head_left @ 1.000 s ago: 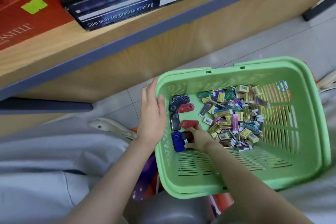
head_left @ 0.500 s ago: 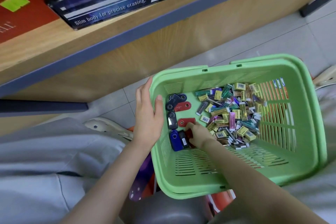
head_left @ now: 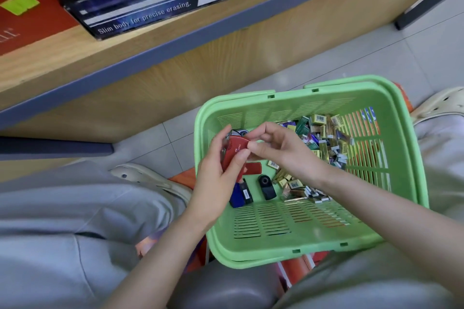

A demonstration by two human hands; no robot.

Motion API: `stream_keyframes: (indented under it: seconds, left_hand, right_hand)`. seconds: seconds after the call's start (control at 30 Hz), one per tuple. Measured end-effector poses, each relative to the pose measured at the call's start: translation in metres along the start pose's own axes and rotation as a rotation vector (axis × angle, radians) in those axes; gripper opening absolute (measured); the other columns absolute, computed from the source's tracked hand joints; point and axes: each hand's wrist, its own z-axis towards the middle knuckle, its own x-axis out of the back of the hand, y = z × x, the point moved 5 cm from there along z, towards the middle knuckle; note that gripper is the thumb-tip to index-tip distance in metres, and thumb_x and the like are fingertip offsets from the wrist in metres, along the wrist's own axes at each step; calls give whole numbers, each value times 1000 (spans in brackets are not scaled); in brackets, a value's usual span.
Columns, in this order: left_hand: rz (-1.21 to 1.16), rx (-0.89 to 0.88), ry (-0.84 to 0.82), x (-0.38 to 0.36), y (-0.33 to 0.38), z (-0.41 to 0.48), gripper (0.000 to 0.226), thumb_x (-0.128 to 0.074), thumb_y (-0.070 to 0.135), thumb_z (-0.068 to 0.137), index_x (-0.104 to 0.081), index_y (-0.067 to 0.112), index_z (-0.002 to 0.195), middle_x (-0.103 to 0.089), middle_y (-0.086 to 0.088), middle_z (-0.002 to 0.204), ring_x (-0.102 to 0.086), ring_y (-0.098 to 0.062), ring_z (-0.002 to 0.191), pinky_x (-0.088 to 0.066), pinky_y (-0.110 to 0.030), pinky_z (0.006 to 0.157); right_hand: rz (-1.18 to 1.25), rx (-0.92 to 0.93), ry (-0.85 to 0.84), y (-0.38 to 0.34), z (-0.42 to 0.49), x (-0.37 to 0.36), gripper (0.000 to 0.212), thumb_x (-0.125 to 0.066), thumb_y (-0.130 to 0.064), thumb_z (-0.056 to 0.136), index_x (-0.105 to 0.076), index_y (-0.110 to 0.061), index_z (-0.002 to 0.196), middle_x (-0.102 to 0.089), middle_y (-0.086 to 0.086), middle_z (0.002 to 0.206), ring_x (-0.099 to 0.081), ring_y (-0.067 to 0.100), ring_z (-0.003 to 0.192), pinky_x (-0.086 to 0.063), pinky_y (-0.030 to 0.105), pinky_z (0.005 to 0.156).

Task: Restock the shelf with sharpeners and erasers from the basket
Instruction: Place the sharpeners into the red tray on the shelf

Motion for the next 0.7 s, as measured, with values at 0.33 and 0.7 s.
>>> stream_keyframes:
  seconds: [0.33, 0.7]
  left_hand:
    - [3, 26, 129, 46, 9, 5, 28, -62, 30, 78, -57, 37, 105, -69, 20, 88, -64, -3, 81, -54, -22, 75]
    - [4, 41, 195, 51, 8, 2, 20, -62, 25, 82, -56, 27, 101, -66, 10, 90, -65, -24, 89, -54, -37, 80]
  right_hand:
    - [-907, -347, 0, 160, 48, 40, 46, -50, -32, 96, -42, -14, 138, -51, 6, 138, -51, 22, 123, -41, 37, 105]
    - [-1126, -512, 9, 207, 53, 23, 50, -50, -32, 96, -35, -6, 136, -46, 16, 127, -50, 27, 116, -42, 36, 101]
